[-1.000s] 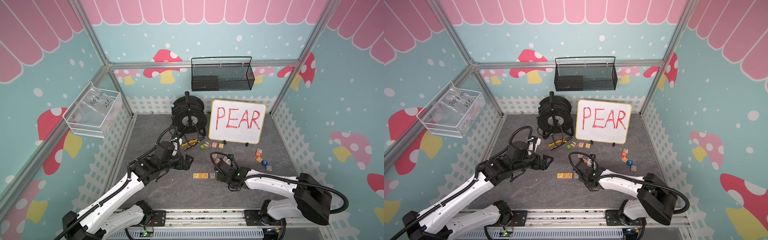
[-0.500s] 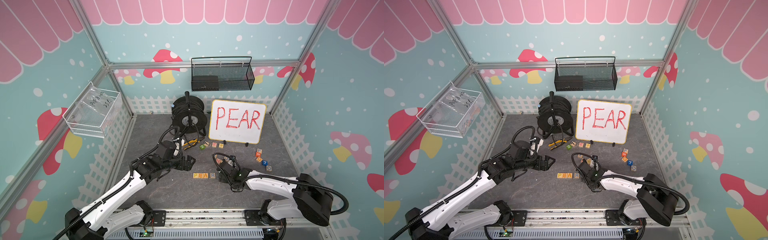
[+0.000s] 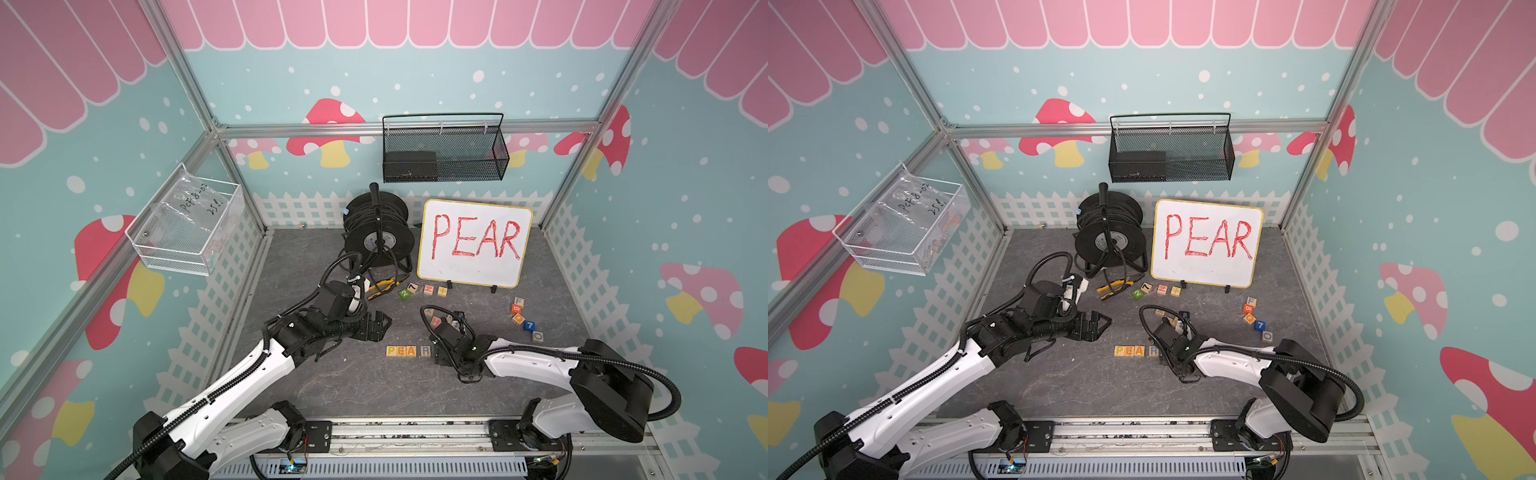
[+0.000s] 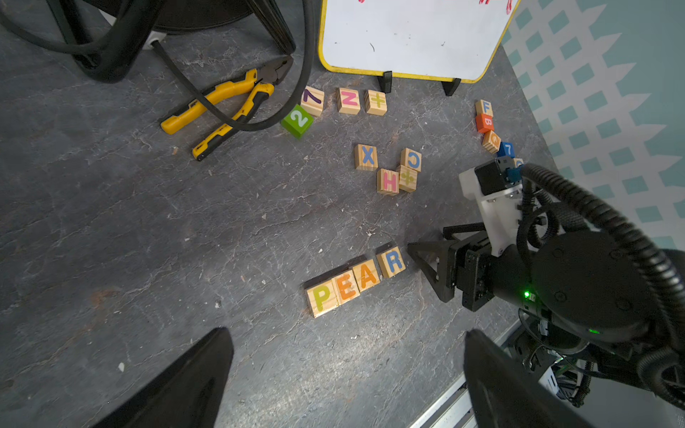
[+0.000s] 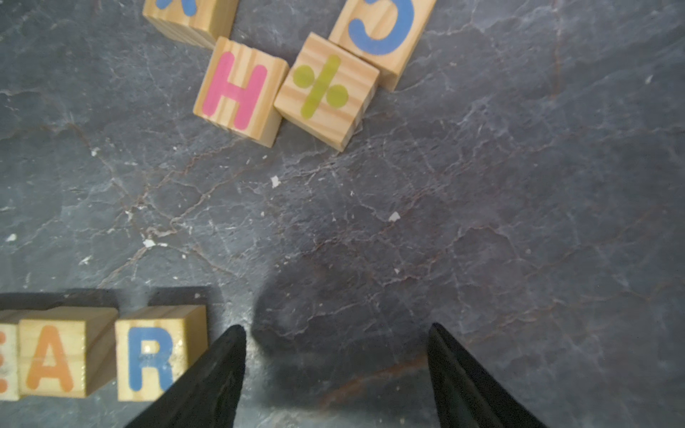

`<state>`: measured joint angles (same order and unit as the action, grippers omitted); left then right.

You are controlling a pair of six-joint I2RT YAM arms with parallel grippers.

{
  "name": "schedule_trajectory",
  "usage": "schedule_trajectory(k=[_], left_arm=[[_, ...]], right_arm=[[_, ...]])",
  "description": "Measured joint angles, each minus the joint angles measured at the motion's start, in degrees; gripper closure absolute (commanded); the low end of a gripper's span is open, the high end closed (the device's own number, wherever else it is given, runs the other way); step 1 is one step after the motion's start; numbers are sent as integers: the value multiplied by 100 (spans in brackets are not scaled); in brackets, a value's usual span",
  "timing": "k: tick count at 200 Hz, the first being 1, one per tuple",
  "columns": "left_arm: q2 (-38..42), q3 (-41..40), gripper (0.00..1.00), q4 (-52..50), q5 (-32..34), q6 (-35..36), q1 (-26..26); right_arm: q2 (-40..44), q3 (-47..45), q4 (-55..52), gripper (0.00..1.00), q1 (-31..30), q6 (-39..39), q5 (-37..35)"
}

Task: Spell the uppercase word “pear” with letter blocks
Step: Move the letter block to the center of the board.

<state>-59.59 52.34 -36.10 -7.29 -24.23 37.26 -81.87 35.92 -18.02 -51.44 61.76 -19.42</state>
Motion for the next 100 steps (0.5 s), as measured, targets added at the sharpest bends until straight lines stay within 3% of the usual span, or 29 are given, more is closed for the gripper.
schedule_trajectory(k=[100], left_arm=[[-4,0,1,-2,17,0,0]], right_arm=[[-164,136,208,24,-107,44,127]])
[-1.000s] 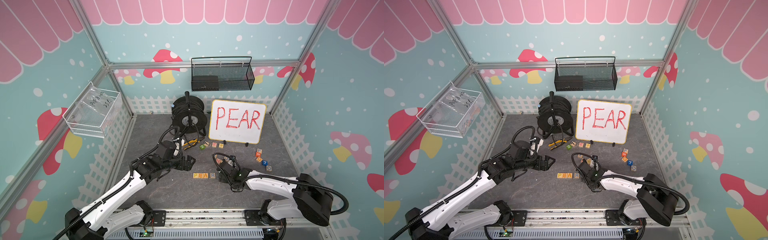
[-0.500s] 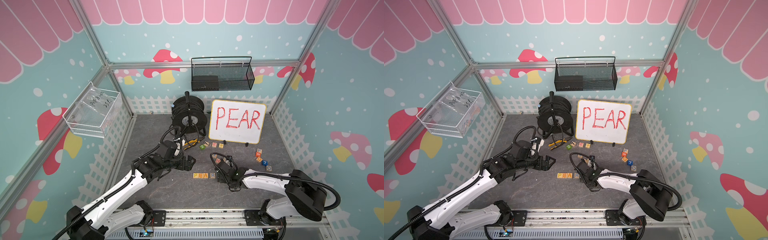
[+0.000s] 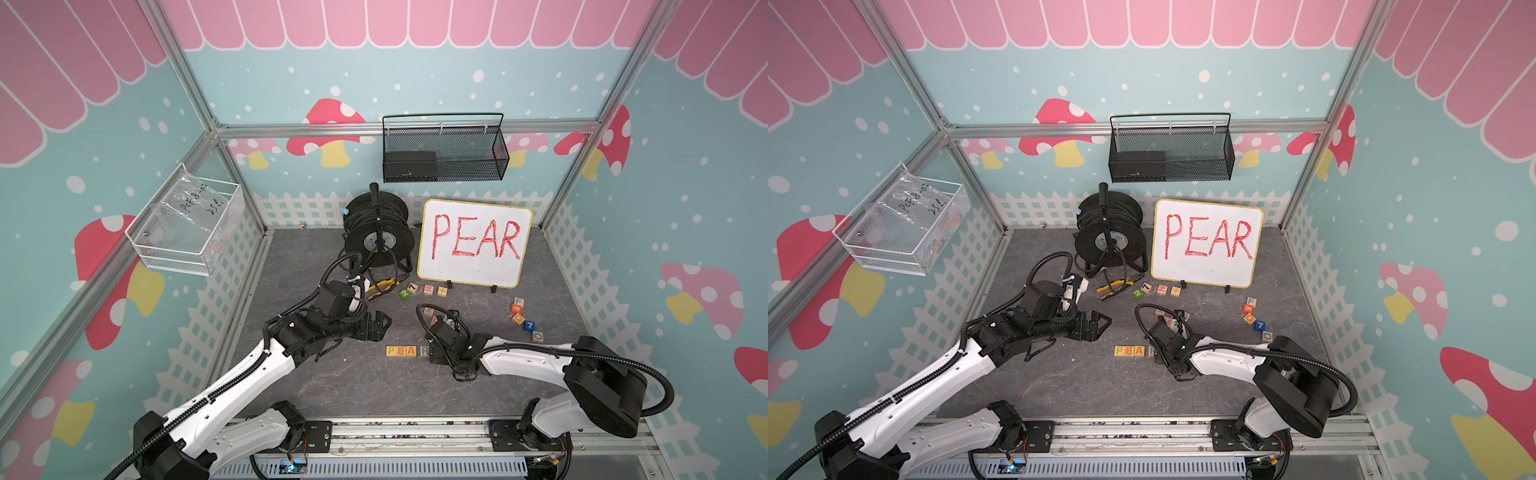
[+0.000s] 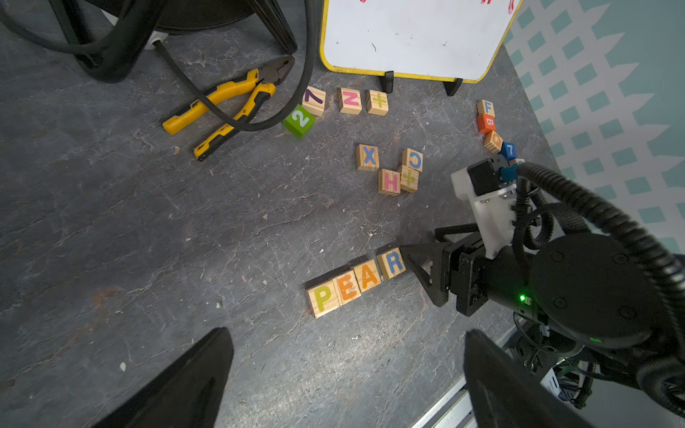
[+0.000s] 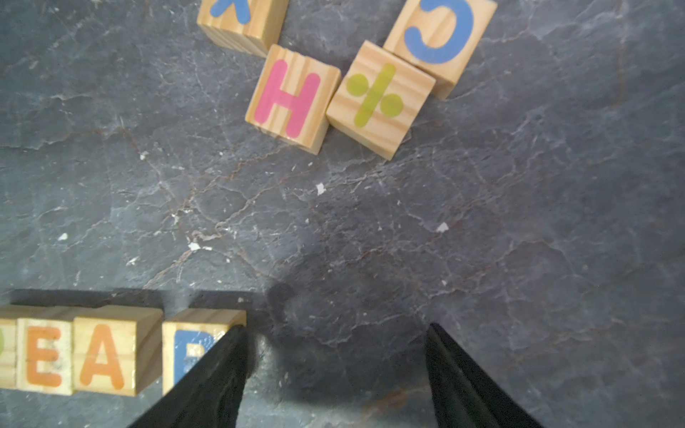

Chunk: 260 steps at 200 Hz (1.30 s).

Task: Spell the uppercase word “pear” with letter blocks
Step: Move the letter block to the center of the board, then reset both arms

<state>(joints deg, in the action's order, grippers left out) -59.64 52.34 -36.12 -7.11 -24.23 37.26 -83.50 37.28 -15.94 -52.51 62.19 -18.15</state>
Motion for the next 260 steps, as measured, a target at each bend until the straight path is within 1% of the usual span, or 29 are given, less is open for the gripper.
schedule_trajectory(k=[120,147,166,187,207,239,260], left_arm=[[0,2,1,2,2,0,0],[0,0,1,2,20,0,0],[0,2,1,2,70,0,0],[-28,2,1,11,160,-2,0],[-79,0,0,61,293,-7,0],[-133,-42,0,256,680,-138,0],[-133,-76,1,393,1189,-205,0]], right_arm=[[-114,129,90,24,-101,107,136],[-105,153,9,22,-111,109,55],[7,166,-140,20,-111,103,-127],[275,195,-321,15,-105,35,-431],[529,282,-435,7,-9,-122,-754],[793,479,-472,2,461,-553,-1246],[942,566,-411,1,798,-1014,-1526]])
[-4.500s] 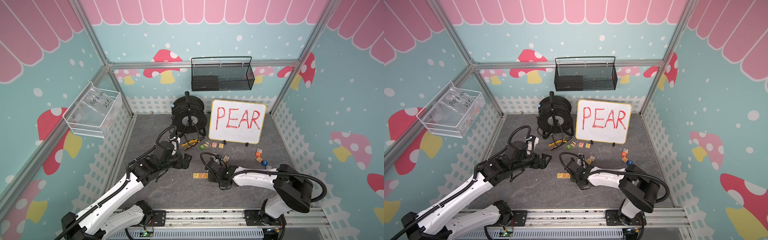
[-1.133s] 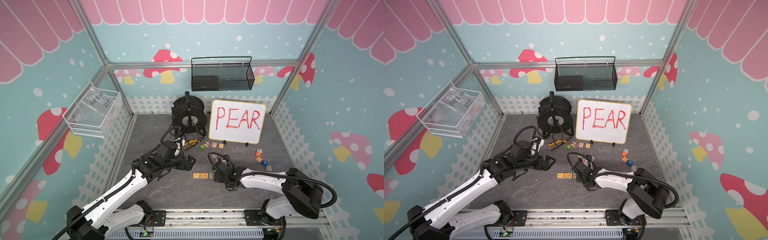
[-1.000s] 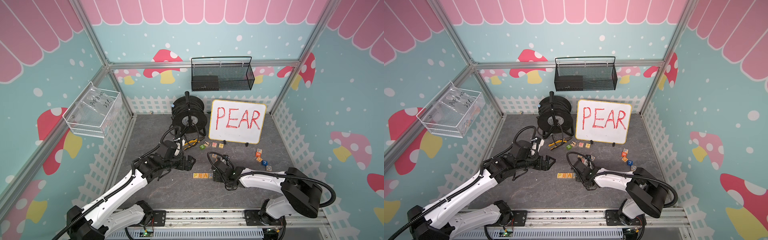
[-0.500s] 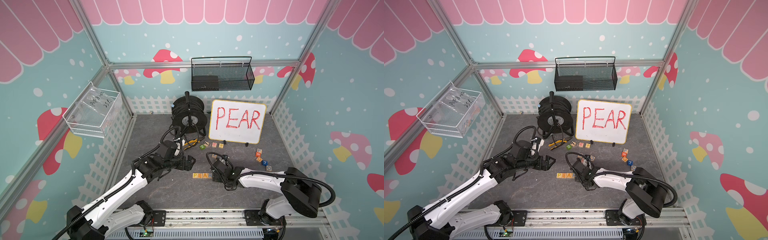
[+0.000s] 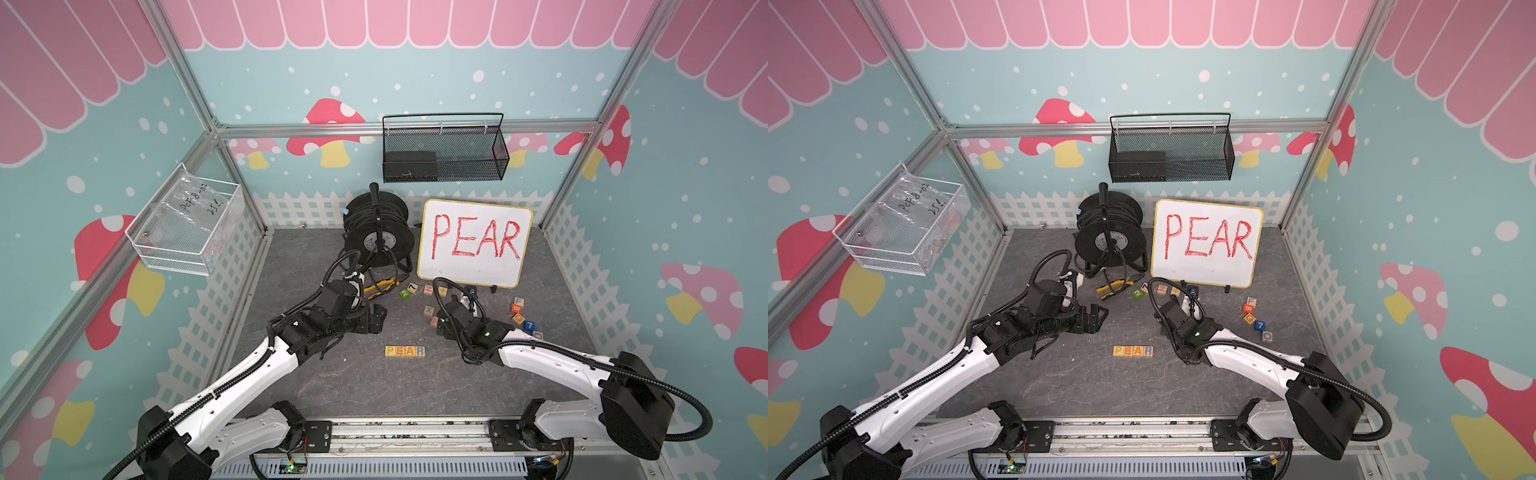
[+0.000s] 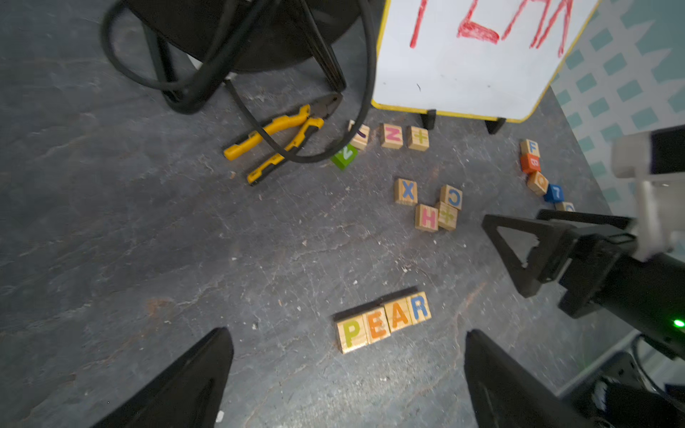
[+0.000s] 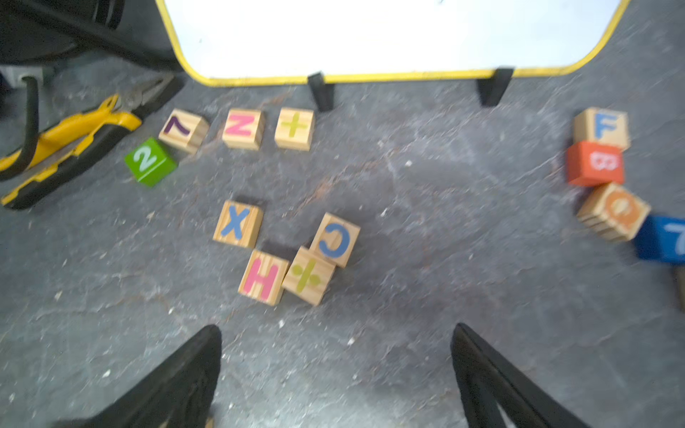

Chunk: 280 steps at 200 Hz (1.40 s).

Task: Spell the uppercase word “pear” with letter blocks
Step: Reset both arms

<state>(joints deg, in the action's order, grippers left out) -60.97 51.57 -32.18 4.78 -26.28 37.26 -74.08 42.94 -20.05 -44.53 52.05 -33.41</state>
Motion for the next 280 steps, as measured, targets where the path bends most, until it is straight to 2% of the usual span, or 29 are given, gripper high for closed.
schedule_trajectory(k=[21,61,81,102,131,178,223,262,280], left_arm=[[0,-24,1,227,664,-33,-2],[0,-107,0,881,2317,155,-101],[0,-372,1,1504,2933,551,-452],[31,-833,0,2271,3239,896,-1172],[98,-1633,0,3377,3438,1241,-2129],[-295,-2603,0,5047,3320,1502,-2988],[-1497,-3091,1,6596,2855,1631,-3209],[-2061,-3161,1,7672,2614,1755,-3283],[-2140,-3191,1,7851,2439,1790,-3292]], right_arm=[[243,-2,201,1,267,-560,-190],[826,-118,887,1,754,-1591,-501],[1117,-282,1320,1,1067,-2118,-581],[1318,-396,1650,1,1443,-2564,-584],[1475,-446,1860,1,1720,-2892,-575],[1799,-785,2013,0,1816,-3012,-575],[2065,-962,1923,1,1862,-3012,-625],[2575,-1078,1755,0,1862,-2946,-625],[2841,-1266,1810,0,1862,-2959,-623]])
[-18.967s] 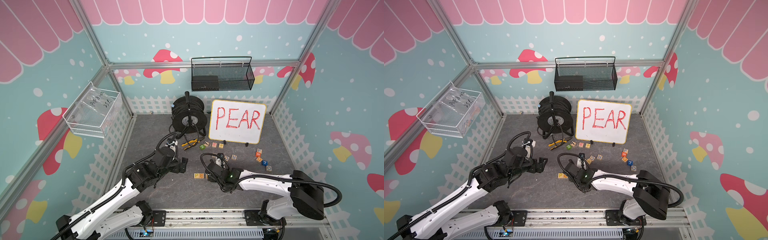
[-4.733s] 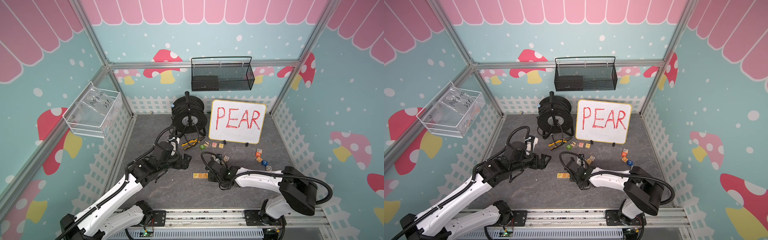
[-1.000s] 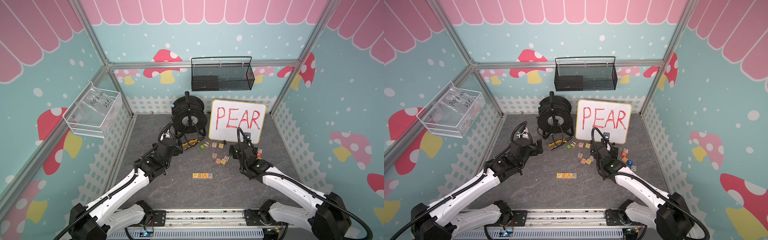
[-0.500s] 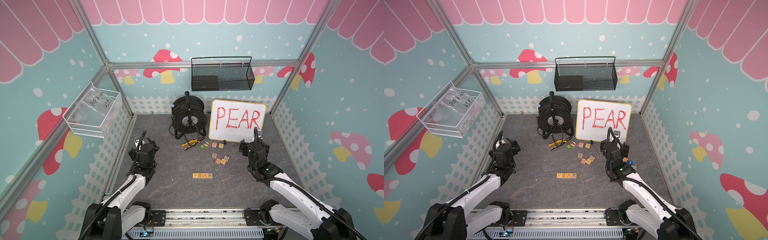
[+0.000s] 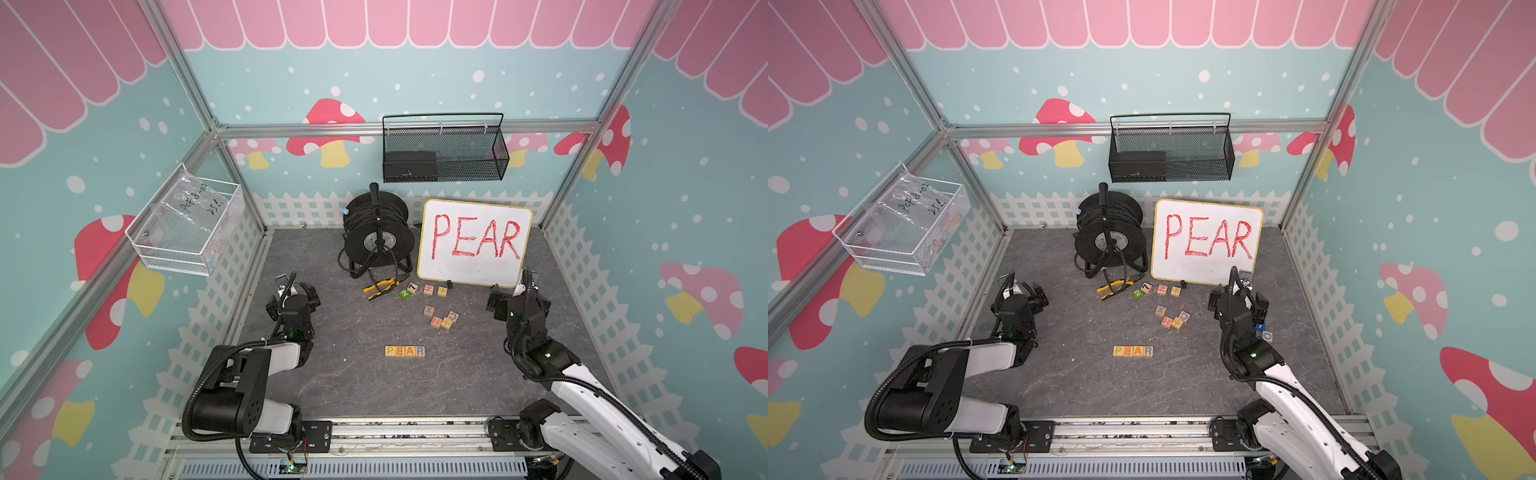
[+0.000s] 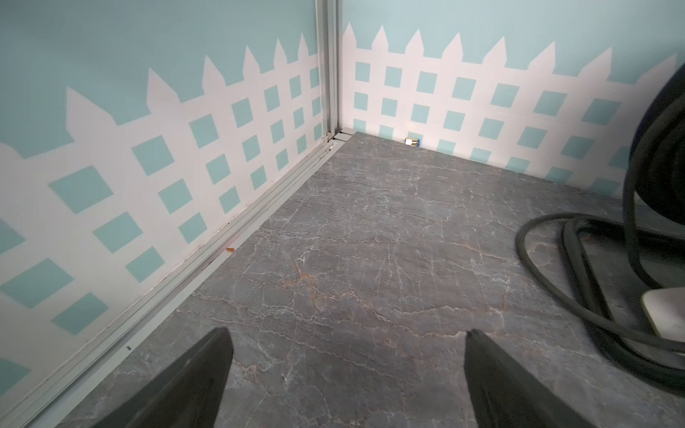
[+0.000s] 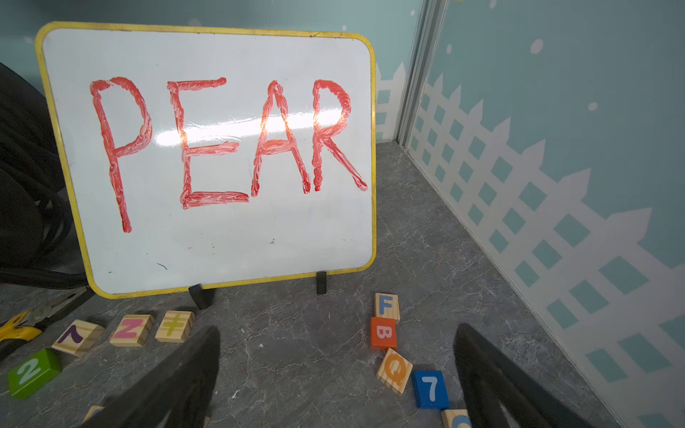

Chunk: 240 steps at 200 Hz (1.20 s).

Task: Spell the uppercase word “pear” with letter blocks
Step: Reset both arms

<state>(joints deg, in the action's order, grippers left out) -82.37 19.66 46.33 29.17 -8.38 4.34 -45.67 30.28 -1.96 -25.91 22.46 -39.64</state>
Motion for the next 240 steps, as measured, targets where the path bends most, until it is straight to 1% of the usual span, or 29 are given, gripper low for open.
schedule_trajectory(k=[21,35,48,78,101,123,142,158,180,201,240], left_arm=[[-116,-13,1,297,-278,92,-15],[-404,-7,1,634,-428,177,-20],[-527,33,1,487,-560,208,-17],[-592,109,1,509,-693,275,-15],[-592,133,1,503,-734,284,-17],[-592,138,0,501,-756,284,-17],[-592,138,1,505,-761,284,-17],[-592,138,1,505,-774,286,-17],[-592,138,1,507,-780,286,-17],[-592,138,1,509,-780,286,-17],[-592,138,1,514,-780,286,-17]], right_arm=[[83,-219,166,1,0,-37,-61],[61,-378,339,1,0,-42,-186],[2,-498,492,1,4,-111,-249],[-361,-549,1029,1,46,-494,-356],[-780,-721,2098,1,221,-1106,-341],[-1259,-1182,3449,1,498,-1757,-186],[-1641,-1604,4535,1,822,-2076,68],[-1980,-1825,5287,1,1126,-2256,278],[-2498,-1869,6116,1,1388,-2428,503],[-2826,-2037,6782,1,1526,-2468,741],[-3377,-2339,7667,1,1674,-2463,1093]])
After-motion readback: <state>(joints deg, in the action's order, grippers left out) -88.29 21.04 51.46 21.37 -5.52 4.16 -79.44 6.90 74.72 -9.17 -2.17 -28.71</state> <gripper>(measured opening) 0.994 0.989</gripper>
